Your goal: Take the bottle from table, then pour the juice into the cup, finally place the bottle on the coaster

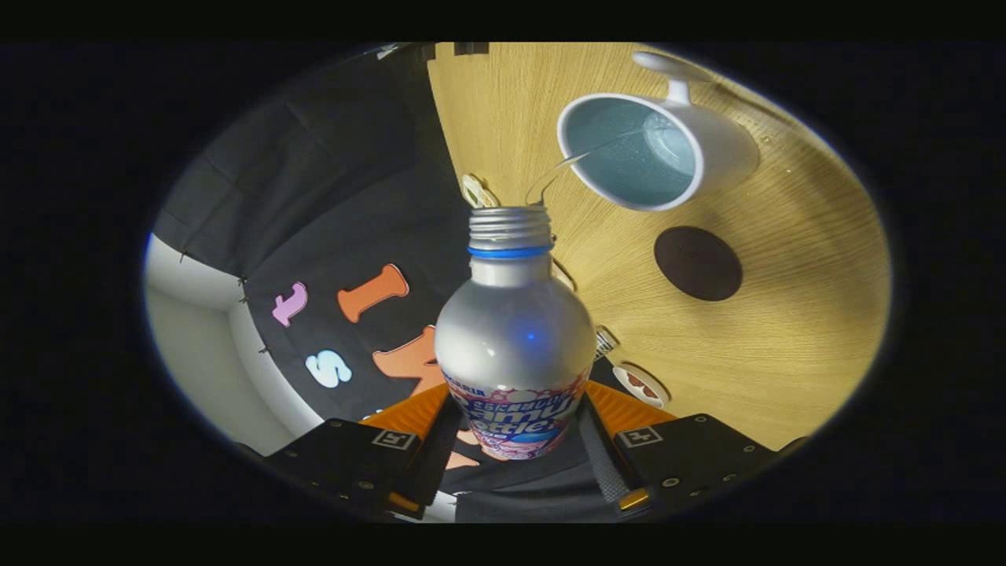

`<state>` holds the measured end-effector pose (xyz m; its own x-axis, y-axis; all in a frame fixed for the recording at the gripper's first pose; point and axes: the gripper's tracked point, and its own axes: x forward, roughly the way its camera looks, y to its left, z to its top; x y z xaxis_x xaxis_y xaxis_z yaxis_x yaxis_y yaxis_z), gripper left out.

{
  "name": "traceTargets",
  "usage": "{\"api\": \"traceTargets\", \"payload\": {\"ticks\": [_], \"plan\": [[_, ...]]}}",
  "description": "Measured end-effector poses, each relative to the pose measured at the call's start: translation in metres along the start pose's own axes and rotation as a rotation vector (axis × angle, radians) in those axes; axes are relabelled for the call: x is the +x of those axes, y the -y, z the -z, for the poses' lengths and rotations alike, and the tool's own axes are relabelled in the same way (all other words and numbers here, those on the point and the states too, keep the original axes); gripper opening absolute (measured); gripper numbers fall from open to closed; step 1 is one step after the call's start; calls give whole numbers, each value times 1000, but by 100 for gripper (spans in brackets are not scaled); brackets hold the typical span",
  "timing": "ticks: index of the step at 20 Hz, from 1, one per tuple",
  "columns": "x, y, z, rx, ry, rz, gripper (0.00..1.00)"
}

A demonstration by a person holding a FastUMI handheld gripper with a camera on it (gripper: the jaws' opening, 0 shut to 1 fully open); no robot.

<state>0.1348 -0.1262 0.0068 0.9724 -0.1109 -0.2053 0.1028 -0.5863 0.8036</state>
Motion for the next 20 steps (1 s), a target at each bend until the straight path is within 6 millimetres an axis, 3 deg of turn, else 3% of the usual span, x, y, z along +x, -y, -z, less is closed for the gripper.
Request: {"api": "traceTargets", "payload": {"ticks": [20], "plan": [[-2,-11,-7,70,17,-18,77]]}}
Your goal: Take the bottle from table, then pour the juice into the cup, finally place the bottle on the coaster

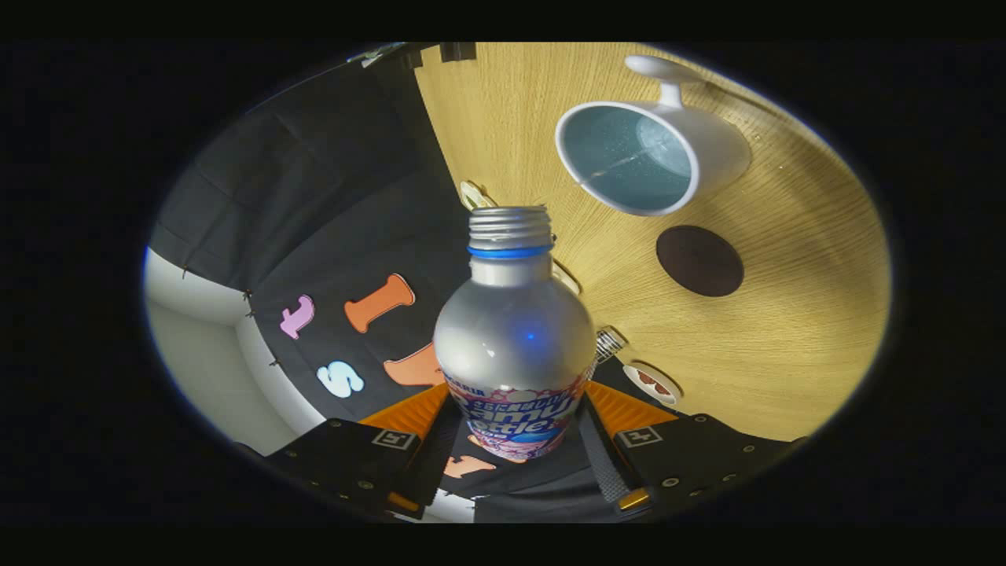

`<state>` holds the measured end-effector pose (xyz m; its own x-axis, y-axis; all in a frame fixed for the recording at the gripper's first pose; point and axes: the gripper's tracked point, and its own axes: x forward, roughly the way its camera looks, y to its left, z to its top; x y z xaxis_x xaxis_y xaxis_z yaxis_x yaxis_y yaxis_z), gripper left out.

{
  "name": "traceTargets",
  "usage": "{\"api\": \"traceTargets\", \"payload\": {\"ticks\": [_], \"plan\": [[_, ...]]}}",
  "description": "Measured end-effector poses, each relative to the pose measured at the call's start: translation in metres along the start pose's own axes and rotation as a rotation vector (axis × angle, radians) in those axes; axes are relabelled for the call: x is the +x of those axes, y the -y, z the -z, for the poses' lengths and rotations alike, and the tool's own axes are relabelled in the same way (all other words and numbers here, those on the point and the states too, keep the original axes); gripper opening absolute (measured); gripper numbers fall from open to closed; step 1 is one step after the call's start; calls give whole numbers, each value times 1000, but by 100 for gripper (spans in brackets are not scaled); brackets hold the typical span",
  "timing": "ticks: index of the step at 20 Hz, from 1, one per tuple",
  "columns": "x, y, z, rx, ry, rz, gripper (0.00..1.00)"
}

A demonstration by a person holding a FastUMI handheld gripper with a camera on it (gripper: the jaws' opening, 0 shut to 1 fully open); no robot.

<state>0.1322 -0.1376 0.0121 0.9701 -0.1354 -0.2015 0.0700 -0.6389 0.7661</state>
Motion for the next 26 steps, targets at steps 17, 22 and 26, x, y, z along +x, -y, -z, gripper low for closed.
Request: {"api": "traceTargets", "payload": {"ticks": [17,22,26], "plan": [[2,-9,-2,76,-2,-33,77],[1,-12,-3,115,-2,-57,77],[2,-11,-4,126,-1,-60,77]]}}
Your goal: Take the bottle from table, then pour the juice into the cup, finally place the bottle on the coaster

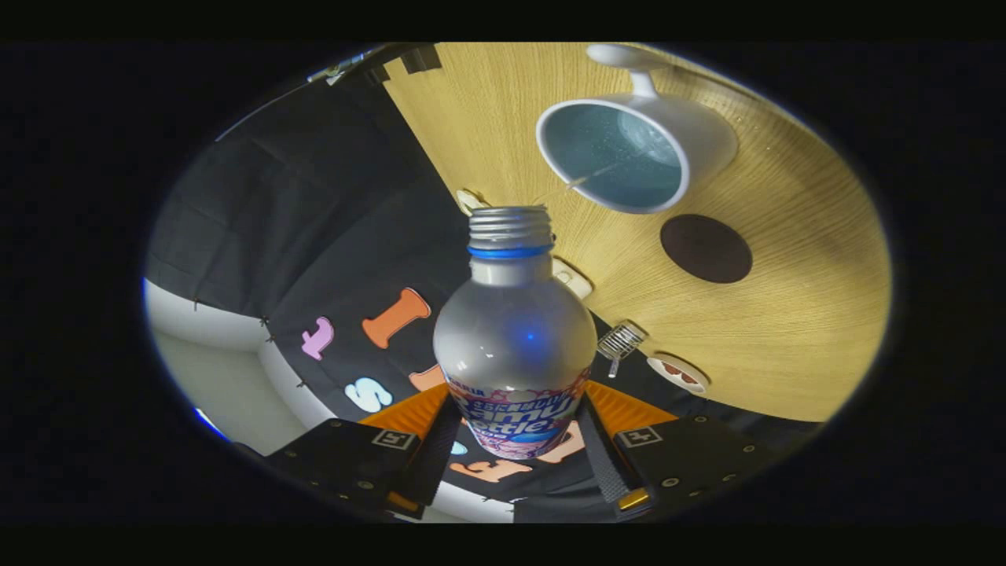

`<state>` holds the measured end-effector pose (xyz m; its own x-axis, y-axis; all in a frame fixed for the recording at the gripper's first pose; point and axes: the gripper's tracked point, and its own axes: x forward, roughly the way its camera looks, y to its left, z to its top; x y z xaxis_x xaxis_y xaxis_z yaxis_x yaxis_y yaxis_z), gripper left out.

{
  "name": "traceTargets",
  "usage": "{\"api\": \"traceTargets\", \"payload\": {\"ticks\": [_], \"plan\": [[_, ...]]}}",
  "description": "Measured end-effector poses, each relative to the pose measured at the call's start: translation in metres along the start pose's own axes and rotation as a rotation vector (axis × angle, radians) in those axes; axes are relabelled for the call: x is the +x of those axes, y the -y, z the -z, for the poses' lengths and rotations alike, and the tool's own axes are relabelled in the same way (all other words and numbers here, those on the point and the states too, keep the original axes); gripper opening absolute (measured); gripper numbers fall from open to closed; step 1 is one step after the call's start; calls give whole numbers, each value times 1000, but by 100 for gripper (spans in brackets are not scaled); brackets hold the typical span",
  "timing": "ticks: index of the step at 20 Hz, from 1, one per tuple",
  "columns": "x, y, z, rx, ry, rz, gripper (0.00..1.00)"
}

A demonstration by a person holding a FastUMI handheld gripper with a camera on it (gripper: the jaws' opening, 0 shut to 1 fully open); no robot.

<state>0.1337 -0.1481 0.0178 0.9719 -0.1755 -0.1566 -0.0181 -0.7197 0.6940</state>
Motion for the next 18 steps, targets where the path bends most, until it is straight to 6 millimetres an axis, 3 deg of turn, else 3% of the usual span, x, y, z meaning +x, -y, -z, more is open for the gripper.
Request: {"api": "traceTargets", "payload": {"ticks": [18], "plan": [[7,-8,1,36,13,-32,77]]}}
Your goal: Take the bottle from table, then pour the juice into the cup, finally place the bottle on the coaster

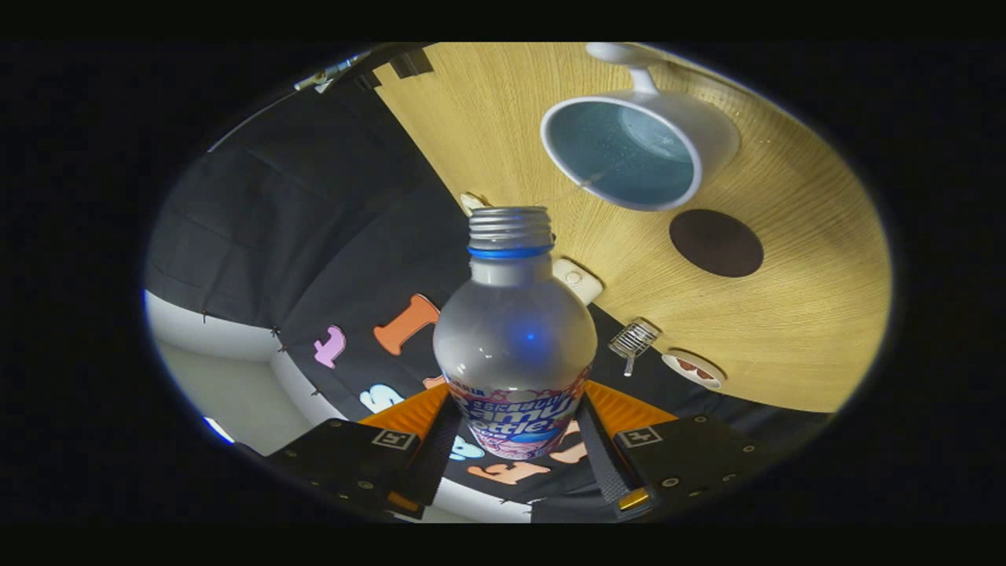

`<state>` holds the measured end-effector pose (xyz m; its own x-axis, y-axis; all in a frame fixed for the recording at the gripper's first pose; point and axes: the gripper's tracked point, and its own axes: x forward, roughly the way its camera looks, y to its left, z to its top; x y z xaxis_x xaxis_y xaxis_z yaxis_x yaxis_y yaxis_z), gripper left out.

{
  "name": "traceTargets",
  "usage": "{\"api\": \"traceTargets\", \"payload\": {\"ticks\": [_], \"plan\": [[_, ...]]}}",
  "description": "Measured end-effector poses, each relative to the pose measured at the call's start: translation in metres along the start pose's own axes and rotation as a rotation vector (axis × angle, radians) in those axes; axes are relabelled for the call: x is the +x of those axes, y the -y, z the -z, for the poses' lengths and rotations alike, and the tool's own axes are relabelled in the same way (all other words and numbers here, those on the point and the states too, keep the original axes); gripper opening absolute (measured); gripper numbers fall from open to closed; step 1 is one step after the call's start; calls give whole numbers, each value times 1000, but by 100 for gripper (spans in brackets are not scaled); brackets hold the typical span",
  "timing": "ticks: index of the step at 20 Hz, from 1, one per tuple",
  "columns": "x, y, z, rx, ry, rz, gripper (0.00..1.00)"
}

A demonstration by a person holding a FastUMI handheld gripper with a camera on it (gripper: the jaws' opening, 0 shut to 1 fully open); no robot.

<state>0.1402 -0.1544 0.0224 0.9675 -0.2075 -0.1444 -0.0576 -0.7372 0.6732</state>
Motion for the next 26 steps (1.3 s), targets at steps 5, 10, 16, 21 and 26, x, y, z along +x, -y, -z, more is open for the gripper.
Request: {"api": "traceTargets", "payload": {"ticks": [5,10,16,21,26], "plan": [[3,12,1,-74,7,29,77],[4,22,1,-176,10,60,77],[7,26,6,-414,-6,52,77],[2,34,-3,-888,18,141,77],[-3,29,0,-1258,38,180,77]]}}
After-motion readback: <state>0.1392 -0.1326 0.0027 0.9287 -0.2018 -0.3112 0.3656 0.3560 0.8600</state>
